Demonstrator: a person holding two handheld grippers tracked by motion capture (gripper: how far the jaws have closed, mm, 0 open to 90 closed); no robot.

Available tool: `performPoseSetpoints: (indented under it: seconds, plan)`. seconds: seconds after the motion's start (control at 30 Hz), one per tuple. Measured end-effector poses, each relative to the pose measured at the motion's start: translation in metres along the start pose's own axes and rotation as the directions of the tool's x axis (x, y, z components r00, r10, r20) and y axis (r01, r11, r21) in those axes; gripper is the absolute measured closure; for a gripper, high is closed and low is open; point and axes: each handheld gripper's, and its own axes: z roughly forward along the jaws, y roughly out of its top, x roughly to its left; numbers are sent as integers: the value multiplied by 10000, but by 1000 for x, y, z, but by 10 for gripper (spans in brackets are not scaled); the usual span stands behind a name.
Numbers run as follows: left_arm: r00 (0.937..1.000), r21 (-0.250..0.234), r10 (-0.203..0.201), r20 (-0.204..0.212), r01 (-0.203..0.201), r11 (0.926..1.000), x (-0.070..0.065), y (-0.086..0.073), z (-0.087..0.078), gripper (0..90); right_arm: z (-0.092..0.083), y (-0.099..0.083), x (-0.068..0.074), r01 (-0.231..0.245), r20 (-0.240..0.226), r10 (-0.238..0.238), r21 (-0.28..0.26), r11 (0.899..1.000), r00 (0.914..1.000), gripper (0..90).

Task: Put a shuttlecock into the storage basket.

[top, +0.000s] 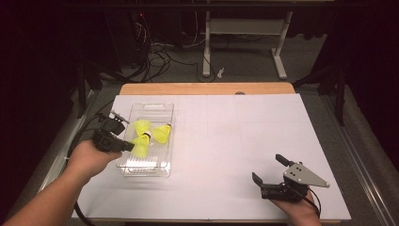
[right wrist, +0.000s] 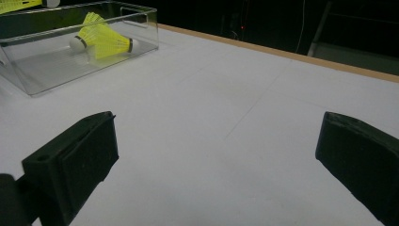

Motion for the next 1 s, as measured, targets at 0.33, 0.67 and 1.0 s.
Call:
performPoseSetpoints:
  seconds: [0.33,0.67,1.0]
  plan:
    - [9993,198,-309,-193,313,9993,10,-7,3,894,0,0,0,14,-2,-14,17,10000,10000,2]
    - [9987,309,-431,-288,440,9986,14,-10,12,893,0,0,0,6,11,-6,42,10000,10000,2]
    - [9987,578,-433,-279,449,9973,14,-13,20,893,0,0,0,-3,15,3,28,10000,10000,3]
